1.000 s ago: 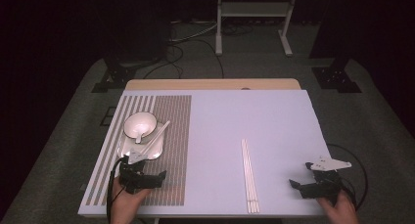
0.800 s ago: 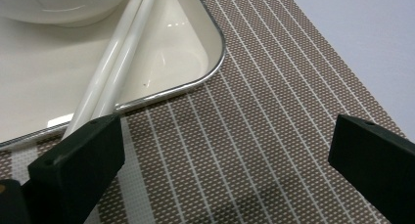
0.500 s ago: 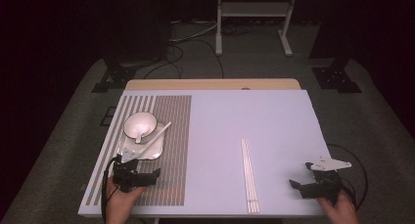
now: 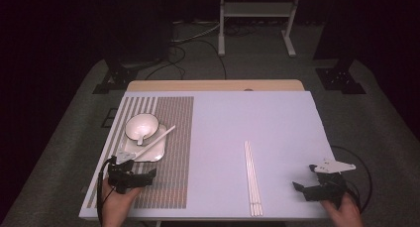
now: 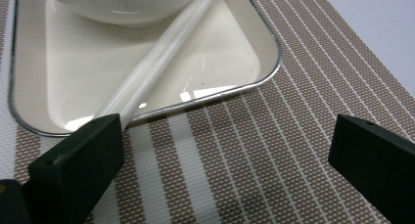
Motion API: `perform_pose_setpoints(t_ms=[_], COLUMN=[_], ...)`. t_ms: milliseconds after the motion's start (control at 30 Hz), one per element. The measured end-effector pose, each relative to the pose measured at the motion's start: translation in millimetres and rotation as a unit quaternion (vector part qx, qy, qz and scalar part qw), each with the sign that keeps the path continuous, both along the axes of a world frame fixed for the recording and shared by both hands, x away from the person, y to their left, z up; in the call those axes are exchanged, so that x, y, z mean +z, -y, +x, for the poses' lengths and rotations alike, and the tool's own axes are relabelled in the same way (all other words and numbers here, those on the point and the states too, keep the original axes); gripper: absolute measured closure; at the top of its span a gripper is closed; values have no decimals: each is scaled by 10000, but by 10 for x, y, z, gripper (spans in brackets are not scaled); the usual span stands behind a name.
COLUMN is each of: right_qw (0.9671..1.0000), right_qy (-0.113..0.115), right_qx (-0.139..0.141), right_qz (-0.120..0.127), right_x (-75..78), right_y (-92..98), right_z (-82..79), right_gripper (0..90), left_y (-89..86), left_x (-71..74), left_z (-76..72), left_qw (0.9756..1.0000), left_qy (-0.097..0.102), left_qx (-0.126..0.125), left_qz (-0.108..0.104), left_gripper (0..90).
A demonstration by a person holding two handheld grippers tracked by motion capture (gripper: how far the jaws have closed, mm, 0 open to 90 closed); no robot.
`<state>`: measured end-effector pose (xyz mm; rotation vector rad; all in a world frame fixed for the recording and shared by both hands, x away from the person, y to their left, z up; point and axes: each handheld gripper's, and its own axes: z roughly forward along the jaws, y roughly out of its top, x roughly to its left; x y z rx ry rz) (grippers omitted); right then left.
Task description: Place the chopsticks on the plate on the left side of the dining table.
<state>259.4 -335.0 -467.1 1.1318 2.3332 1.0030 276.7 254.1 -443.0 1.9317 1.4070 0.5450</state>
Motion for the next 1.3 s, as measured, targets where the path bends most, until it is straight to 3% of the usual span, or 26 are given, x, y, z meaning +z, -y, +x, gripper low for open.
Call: perform_pose_setpoints(t_ms=[467, 1300], right_qw=[10000, 10000], right_qy=[0, -1], right_qx=[0, 1], right_qz=[-1, 0], right_x=[0, 0], right_y=[0, 0], right_z=[0, 1], right_gripper=[80, 79], left_y=[-137, -321], left_x=[-8, -23], left_z=[34, 184], left_qw=[9998, 9988], left_qy=[-15, 132], left_qx=[173, 475], left_qz=[16, -38], left_gripper=[0, 0])
